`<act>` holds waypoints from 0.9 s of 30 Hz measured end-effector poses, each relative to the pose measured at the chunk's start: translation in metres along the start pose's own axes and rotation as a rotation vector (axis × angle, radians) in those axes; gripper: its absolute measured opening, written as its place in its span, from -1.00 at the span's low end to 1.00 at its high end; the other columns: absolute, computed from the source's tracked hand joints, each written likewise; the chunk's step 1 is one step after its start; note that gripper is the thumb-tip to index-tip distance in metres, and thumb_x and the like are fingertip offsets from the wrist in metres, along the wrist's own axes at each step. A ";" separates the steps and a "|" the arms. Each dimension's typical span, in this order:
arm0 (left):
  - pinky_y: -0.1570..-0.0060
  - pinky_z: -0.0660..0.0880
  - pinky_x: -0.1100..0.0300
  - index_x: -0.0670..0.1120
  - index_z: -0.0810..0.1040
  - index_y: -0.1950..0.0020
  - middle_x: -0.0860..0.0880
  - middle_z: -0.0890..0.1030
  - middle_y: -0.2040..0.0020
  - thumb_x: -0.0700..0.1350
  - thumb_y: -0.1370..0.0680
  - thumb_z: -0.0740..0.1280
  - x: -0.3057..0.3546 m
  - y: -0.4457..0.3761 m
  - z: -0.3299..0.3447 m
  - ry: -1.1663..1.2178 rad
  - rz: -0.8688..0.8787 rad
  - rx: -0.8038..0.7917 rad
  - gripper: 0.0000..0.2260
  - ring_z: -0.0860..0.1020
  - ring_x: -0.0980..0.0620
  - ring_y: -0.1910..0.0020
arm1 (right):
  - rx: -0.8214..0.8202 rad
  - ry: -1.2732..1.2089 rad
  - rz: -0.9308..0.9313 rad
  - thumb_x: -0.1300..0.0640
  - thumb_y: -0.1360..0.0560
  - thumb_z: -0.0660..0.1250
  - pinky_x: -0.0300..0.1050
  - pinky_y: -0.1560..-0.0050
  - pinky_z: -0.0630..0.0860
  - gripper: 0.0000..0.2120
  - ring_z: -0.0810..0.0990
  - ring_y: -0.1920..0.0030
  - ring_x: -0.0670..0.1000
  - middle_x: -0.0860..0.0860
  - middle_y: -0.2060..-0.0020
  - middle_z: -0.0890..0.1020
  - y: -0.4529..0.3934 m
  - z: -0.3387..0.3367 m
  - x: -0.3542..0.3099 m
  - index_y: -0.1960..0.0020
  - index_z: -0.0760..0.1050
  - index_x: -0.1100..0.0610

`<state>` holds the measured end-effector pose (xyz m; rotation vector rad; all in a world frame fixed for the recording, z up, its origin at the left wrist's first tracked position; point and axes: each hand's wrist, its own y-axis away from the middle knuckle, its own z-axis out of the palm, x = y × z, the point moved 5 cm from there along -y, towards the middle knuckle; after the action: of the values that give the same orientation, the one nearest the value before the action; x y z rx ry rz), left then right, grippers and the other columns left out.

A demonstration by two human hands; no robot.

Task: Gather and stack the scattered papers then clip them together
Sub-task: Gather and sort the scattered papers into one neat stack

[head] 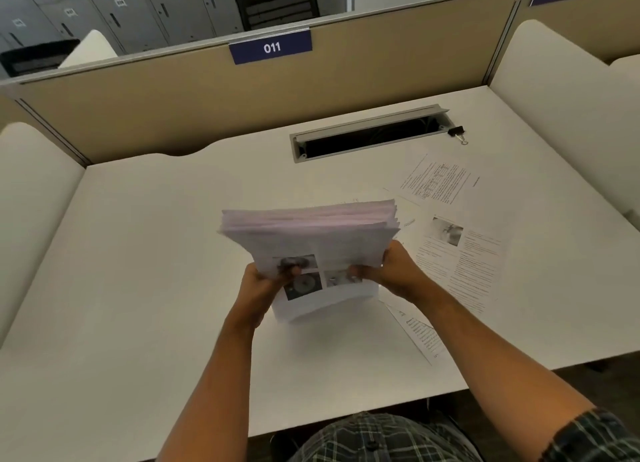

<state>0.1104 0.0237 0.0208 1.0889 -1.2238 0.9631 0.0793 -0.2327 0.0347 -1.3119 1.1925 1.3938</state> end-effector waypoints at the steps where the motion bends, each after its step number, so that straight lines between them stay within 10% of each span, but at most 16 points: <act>1: 0.00 0.67 0.08 -0.05 0.74 -0.14 -0.10 0.75 -0.08 0.00 -0.35 0.63 -0.002 -0.001 -0.004 0.007 -0.027 0.048 -0.61 0.72 -0.13 -0.09 | 0.005 0.027 0.015 0.19 -0.36 0.52 -0.03 -0.04 0.70 -0.53 0.69 -0.10 -0.01 -0.07 -0.02 0.71 -0.003 -0.002 -0.002 -0.11 0.65 -0.30; 5: 0.10 0.70 0.03 -0.09 0.72 -0.07 -0.09 0.77 0.02 0.00 -0.28 0.68 -0.014 0.000 -0.030 0.008 -0.169 0.273 -0.58 0.75 -0.11 0.05 | 0.146 0.386 0.186 0.36 -0.39 0.33 -0.06 -0.08 0.62 -0.54 0.67 -0.16 0.04 -0.08 -0.09 0.69 -0.023 -0.011 0.005 -0.17 0.59 -0.05; 11: 0.21 0.71 0.07 -0.12 0.68 -0.05 -0.10 0.77 0.11 -0.14 -0.44 0.60 -0.033 0.009 -0.049 -0.028 -0.297 0.388 -0.76 0.75 -0.17 0.10 | 0.123 1.352 0.438 -0.08 -0.49 0.40 0.00 -0.07 0.44 -0.51 0.56 -0.21 0.11 0.06 -0.24 0.55 -0.013 -0.003 0.014 -0.34 0.46 0.09; 27: 0.33 0.66 0.16 -0.03 0.67 -0.02 0.01 0.77 0.18 -0.16 -0.45 0.60 -0.036 0.013 -0.030 -0.019 -0.307 0.344 -0.80 0.76 -0.03 0.23 | 0.218 1.384 0.677 -0.10 -0.58 0.26 0.14 -0.44 0.39 -0.22 0.34 -0.49 0.39 0.41 -0.55 0.22 0.019 -0.026 0.059 -0.60 0.11 0.33</act>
<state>0.1004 0.0566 -0.0137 1.5106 -0.8881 0.9438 0.0604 -0.2633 -0.0220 -1.8111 2.7874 0.5204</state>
